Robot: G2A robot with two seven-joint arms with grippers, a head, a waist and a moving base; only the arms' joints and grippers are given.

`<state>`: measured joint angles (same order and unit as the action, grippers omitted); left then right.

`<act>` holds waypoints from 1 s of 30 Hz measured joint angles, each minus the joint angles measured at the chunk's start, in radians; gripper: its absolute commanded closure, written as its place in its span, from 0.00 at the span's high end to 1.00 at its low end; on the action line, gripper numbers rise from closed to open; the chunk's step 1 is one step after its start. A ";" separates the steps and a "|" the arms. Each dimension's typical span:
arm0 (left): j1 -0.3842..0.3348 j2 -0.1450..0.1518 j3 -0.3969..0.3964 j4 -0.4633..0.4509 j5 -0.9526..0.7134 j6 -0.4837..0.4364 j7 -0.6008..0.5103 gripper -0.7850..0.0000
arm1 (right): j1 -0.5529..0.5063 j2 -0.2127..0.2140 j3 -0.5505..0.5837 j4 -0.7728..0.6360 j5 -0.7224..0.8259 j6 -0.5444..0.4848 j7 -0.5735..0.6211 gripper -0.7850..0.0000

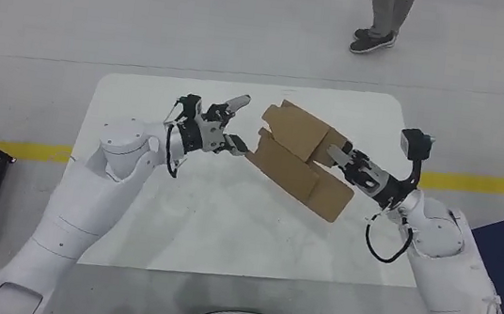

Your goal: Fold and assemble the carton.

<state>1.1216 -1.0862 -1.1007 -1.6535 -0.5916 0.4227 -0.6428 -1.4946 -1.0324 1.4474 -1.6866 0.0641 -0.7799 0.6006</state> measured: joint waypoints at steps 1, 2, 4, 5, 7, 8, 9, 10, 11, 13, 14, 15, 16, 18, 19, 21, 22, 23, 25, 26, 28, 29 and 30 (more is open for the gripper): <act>0.002 0.005 0.000 -0.007 0.053 -0.014 -0.027 1.00 | 0.002 0.002 -0.004 0.004 0.043 0.007 0.025 0.00; 0.007 0.009 -0.003 -0.016 0.104 -0.039 -0.062 1.00 | 0.007 0.004 -0.008 0.010 0.099 0.016 0.061 0.00; 0.018 0.013 -0.020 -0.028 0.124 -0.089 -0.108 1.00 | 0.016 0.008 -0.010 0.020 0.167 0.026 0.111 0.00; 0.027 0.013 -0.035 -0.036 0.096 -0.123 -0.135 1.00 | 0.021 0.010 -0.011 0.027 0.203 0.030 0.139 0.00; 0.038 0.015 -0.059 -0.047 0.038 -0.163 -0.164 1.00 | 0.027 0.011 -0.015 0.039 0.250 0.036 0.172 0.00; 0.043 0.017 -0.072 -0.056 0.028 -0.179 -0.172 1.00 | 0.031 0.012 -0.020 0.046 0.279 0.039 0.190 0.00; 0.045 0.019 -0.080 -0.063 0.036 -0.185 -0.177 1.00 | 0.034 0.012 -0.024 0.050 0.301 0.042 0.204 0.00; 0.047 0.021 -0.088 -0.070 0.046 -0.187 -0.182 1.00 | 0.037 0.013 -0.028 0.055 0.323 0.045 0.218 0.00; 0.049 0.024 -0.098 -0.080 0.054 -0.187 -0.191 1.00 | 0.041 0.013 -0.033 0.060 0.353 0.050 0.238 0.00; 0.050 0.025 -0.111 -0.090 0.043 -0.189 -0.201 1.00 | 0.047 0.013 -0.038 0.070 0.395 0.058 0.265 0.00; 0.052 0.024 -0.122 -0.094 0.023 -0.201 -0.185 1.00 | 0.051 0.014 -0.040 0.077 0.419 0.064 0.279 0.00; 0.055 0.020 -0.131 -0.095 -0.005 -0.223 -0.155 1.00 | 0.054 0.014 -0.041 0.082 0.434 0.069 0.288 0.00; 0.060 0.017 -0.137 -0.095 -0.041 -0.255 -0.117 1.00 | 0.056 0.014 -0.042 0.085 0.444 0.074 0.294 0.00; 0.063 0.015 -0.140 -0.095 -0.097 -0.303 -0.067 1.00 | 0.058 0.014 -0.042 0.087 0.450 0.077 0.296 0.00; 0.063 0.015 -0.139 -0.095 -0.093 -0.297 -0.075 1.00 | 0.058 0.014 -0.042 0.087 0.449 0.077 0.296 0.00; 0.062 0.015 -0.139 -0.095 -0.059 -0.271 -0.101 1.00 | 0.057 0.014 -0.042 0.087 0.448 0.076 0.296 0.00; 0.062 0.015 -0.139 -0.095 -0.054 -0.269 -0.104 1.00 | 0.057 0.014 -0.042 0.087 0.448 0.076 0.296 0.00; 0.062 0.015 -0.139 -0.095 -0.053 -0.269 -0.104 1.00 | 0.057 0.014 -0.042 0.087 0.448 0.076 0.296 0.00; 0.062 0.015 -0.139 -0.095 -0.054 -0.270 -0.103 1.00 | 0.057 0.014 -0.042 0.087 0.448 0.076 0.296 0.00; 0.062 0.015 -0.138 -0.096 -0.054 -0.271 -0.103 1.00 | 0.057 0.014 -0.042 0.086 0.448 0.077 0.295 0.00; 0.060 0.015 -0.129 -0.112 -0.040 -0.291 -0.118 1.00 | 0.055 0.013 -0.049 0.078 0.443 0.094 0.285 0.00; 0.051 0.015 -0.123 -0.116 -0.021 -0.315 -0.143 1.00 | 0.054 0.012 -0.054 0.074 0.445 0.107 0.281 0.00; 0.043 0.015 -0.120 -0.115 0.000 -0.332 -0.161 1.00 | 0.054 0.011 -0.058 0.072 0.450 0.114 0.280 0.00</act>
<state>1.1645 -1.0712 -1.2203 -1.7680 -0.5916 0.0909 -0.8034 -1.4407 -1.0210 1.3898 -1.6144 0.5144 -0.6660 0.8810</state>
